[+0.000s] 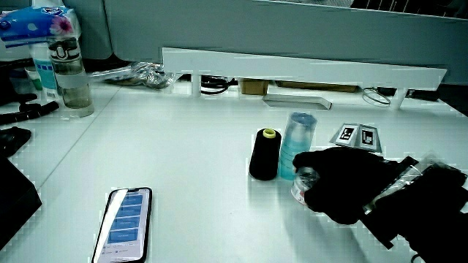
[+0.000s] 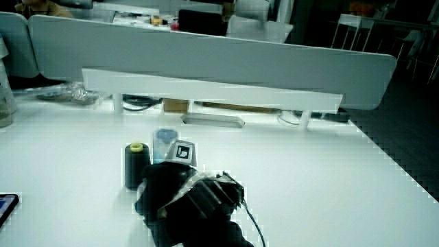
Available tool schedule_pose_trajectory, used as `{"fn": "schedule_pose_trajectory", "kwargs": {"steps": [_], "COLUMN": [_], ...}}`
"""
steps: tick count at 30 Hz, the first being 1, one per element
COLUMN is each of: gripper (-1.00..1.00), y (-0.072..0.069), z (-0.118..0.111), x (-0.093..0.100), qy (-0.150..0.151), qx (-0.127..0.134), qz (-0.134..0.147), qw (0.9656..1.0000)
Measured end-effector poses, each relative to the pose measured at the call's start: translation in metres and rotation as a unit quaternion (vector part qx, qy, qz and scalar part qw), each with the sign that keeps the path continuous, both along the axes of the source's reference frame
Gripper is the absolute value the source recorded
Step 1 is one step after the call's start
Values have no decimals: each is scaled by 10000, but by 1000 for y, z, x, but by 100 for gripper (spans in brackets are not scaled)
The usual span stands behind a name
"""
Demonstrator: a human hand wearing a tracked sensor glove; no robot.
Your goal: Place paper clip
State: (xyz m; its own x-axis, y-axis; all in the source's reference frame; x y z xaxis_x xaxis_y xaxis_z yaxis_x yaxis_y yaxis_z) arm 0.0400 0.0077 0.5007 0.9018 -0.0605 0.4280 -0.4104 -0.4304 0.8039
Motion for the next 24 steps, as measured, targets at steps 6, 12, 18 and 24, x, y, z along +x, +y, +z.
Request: {"fn": "schedule_pose_trajectory", "kwargs": {"steps": [6, 12, 18, 24], "gripper": [0, 0, 0, 0], "y": [5, 12, 21, 21], "z": [7, 20, 33, 30], "x": [-10, -11, -17, -18], "qy": [91, 134, 596, 587], "qx": [-95, -258, -233, -232], "qz": [-89, -101, -326, -299], "qw": [9999, 9995, 9974, 9976]}}
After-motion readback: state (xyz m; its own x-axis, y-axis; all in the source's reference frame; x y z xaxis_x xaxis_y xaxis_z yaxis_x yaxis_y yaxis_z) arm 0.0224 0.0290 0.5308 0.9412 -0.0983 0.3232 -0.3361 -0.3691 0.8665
